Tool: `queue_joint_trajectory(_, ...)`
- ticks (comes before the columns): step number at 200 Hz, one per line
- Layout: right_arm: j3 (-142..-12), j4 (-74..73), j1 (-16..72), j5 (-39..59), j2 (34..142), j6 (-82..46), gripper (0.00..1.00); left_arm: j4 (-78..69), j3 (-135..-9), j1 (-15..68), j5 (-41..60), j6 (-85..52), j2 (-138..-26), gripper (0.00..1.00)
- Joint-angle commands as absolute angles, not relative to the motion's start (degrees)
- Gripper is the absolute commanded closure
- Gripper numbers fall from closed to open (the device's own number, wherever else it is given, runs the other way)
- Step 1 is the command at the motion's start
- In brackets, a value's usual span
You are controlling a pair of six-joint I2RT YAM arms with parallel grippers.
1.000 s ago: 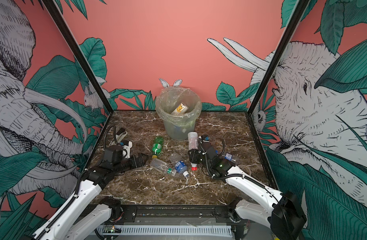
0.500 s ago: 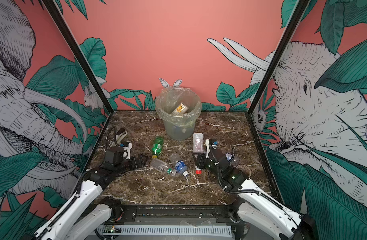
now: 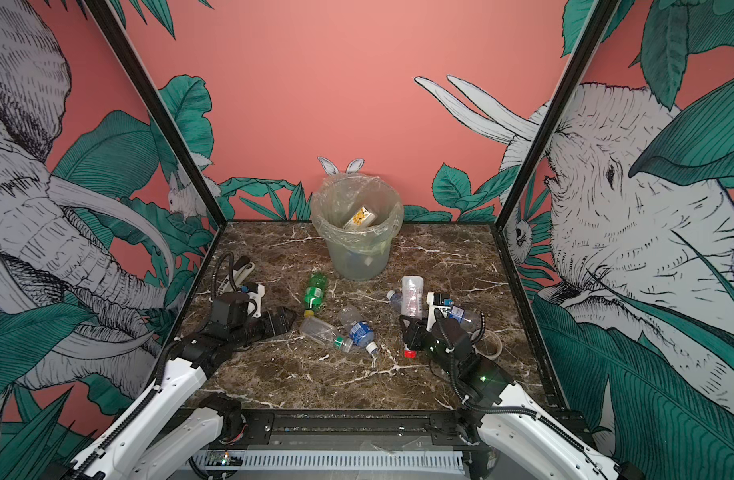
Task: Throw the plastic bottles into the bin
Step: 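Lift the white red-capped bottle upright with the right gripper, then carry the bottle over the mesh bin and open the right gripper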
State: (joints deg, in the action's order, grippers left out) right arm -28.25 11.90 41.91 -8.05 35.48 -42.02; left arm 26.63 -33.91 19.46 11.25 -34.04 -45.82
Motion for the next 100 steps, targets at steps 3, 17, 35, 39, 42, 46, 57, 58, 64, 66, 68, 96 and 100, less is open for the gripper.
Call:
queue_joint_trajectory(3,-36.1,7.8,42.1,-8.8,40.9,-38.1,0.51,25.9,-33.2,19.3,10.8,-33.7,-45.7,0.01)
queue_joint_trajectory(17,-42.4,7.9,42.1,-8.7,46.8,-35.9,0.51,26.0,-33.1,19.2,10.9,-34.0,-45.5,0.01)
queue_joint_trajectory(35,-52.2,7.8,42.1,-8.8,55.3,-32.2,0.51,26.0,-33.1,19.3,11.2,-34.3,-45.3,0.01)
queue_joint_trajectory(39,-54.9,8.1,42.1,-9.1,57.5,-31.5,0.51,26.1,-33.0,19.2,11.2,-34.5,-45.2,0.01)
queue_joint_trajectory(42,-56.8,8.5,42.1,-9.5,58.9,-31.1,0.51,26.1,-33.0,19.3,11.3,-34.6,-45.2,0.01)
queue_joint_trajectory(46,-59.7,9.0,41.9,-10.3,61.1,-30.7,0.51,26.1,-33.0,19.3,11.3,-34.8,-45.3,0.01)
queue_joint_trajectory(57,-68.5,11.3,41.3,-11.9,68.4,-29.9,0.51,26.0,-33.0,19.2,11.6,-35.2,-45.2,0.01)
queue_joint_trajectory(58,-69.2,11.5,41.2,-12.0,69.2,-29.9,0.51,26.0,-33.0,19.2,11.6,-35.2,-45.2,0.01)
queue_joint_trajectory(64,-75.1,12.7,40.6,-12.0,73.0,-29.0,0.51,25.9,-32.9,19.3,11.7,-35.5,-45.0,0.01)
queue_joint_trajectory(66,-77.0,13.2,40.3,-12.1,74.8,-28.6,0.51,25.7,-32.8,19.3,11.7,-35.6,-45.0,0.01)
queue_joint_trajectory(68,-79.2,13.4,40.1,-12.2,76.3,-28.3,0.51,25.7,-32.8,19.3,11.7,-35.7,-44.9,0.01)
queue_joint_trajectory(96,-110.3,26.7,35.5,-11.7,99.3,-29.9,0.38,23.5,-32.2,19.2,12.4,-37.7,-44.7,0.01)
queue_joint_trajectory(100,-116.1,30.2,35.0,-11.2,102.7,-30.4,0.35,23.3,-32.2,19.2,12.6,-38.0,-44.8,0.01)
